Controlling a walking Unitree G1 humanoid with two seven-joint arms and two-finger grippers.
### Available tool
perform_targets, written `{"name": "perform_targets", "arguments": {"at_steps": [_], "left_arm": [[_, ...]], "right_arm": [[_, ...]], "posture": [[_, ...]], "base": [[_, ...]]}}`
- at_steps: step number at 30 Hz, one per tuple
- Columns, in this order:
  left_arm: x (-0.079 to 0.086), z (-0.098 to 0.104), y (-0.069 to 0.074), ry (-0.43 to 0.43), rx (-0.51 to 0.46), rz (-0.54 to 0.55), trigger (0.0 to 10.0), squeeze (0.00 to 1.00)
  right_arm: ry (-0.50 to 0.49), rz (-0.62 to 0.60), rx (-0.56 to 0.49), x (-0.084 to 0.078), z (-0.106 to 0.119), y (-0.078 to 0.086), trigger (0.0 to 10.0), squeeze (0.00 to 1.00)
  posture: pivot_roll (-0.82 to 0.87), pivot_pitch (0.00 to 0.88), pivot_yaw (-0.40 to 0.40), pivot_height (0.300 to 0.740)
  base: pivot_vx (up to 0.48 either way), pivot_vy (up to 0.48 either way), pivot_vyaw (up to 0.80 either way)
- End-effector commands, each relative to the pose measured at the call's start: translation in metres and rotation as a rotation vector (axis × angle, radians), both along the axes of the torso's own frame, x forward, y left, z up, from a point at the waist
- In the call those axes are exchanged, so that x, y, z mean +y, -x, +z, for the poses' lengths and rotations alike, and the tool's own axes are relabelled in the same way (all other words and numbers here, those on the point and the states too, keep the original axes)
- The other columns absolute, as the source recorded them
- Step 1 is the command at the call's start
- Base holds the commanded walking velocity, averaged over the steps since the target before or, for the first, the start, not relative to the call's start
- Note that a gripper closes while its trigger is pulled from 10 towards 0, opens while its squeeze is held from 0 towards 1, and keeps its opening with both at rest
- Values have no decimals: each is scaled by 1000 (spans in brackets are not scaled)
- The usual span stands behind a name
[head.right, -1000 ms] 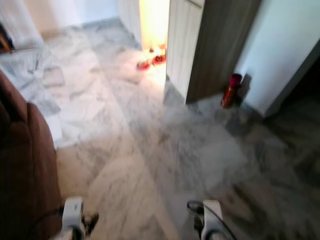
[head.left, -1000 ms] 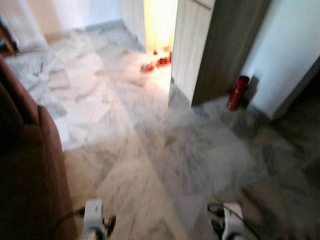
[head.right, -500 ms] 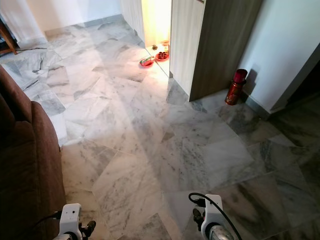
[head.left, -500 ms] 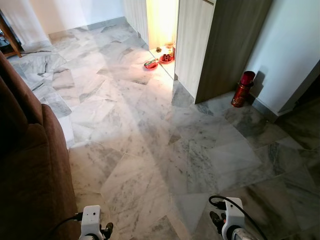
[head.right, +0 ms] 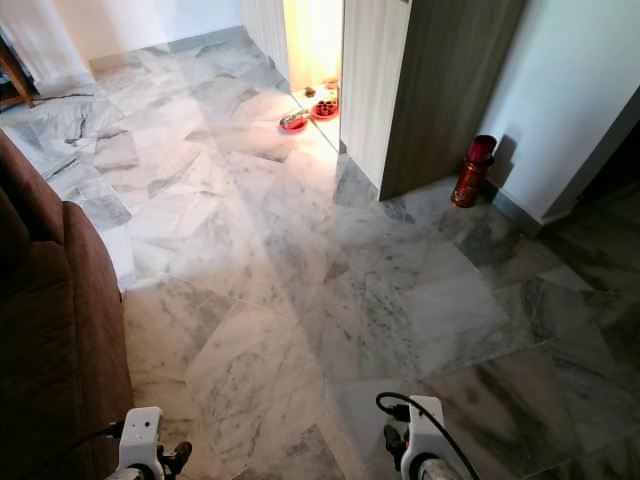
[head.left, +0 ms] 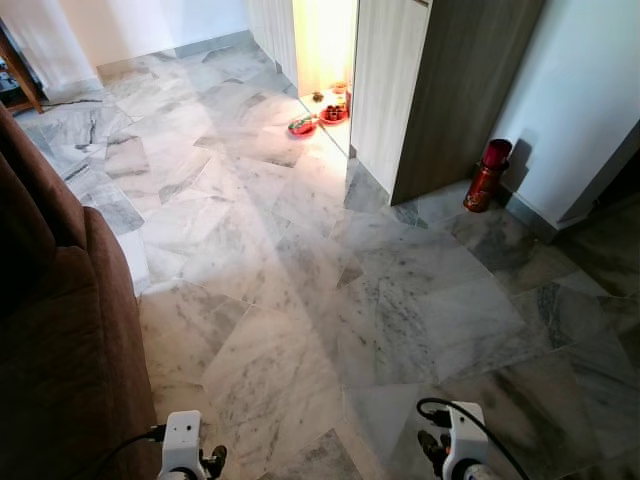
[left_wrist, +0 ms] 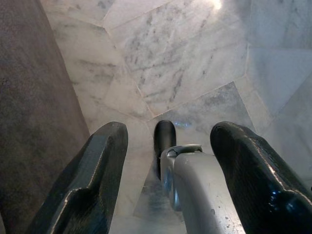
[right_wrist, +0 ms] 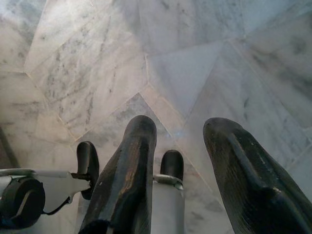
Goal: Move the pillow to the sofa from floor
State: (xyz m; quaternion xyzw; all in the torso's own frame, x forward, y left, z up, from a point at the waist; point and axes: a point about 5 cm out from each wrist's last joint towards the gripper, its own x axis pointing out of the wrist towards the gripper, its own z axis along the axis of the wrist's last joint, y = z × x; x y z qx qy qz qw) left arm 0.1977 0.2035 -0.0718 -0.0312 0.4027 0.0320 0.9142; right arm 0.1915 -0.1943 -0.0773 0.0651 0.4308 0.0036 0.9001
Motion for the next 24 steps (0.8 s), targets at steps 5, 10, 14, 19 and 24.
{"name": "perform_targets", "arguments": {"at_steps": [5,10,14,19,24], "left_arm": [[5,-5,10,-9,34,17,10000,0],[4,-5,10,-20,36,-3,10000,0],[3,-5,10,-20,38,-6,10000,0],[3,-5,11,-18,41,-12,10000,0],[3,-5,11,-18,41,-15,10000,0]], "right_arm": [[-2,-19,37,2,-5,8,10000,0],[11,-2,31,7,-4,3,10000,0],[30,10,23,7,-2,0,10000,0],[16,-4,47,8,-6,8,10000,0],[16,-11,59,5,-7,12,10000,0]], "posture": [[114,139,38,740],[114,135,38,740],[115,133,37,740],[114,127,39,740],[114,128,40,740]], "base": [[0,0,0],[0,-61,0],[0,-322,0],[0,-338,315],[0,-338,0]]}}
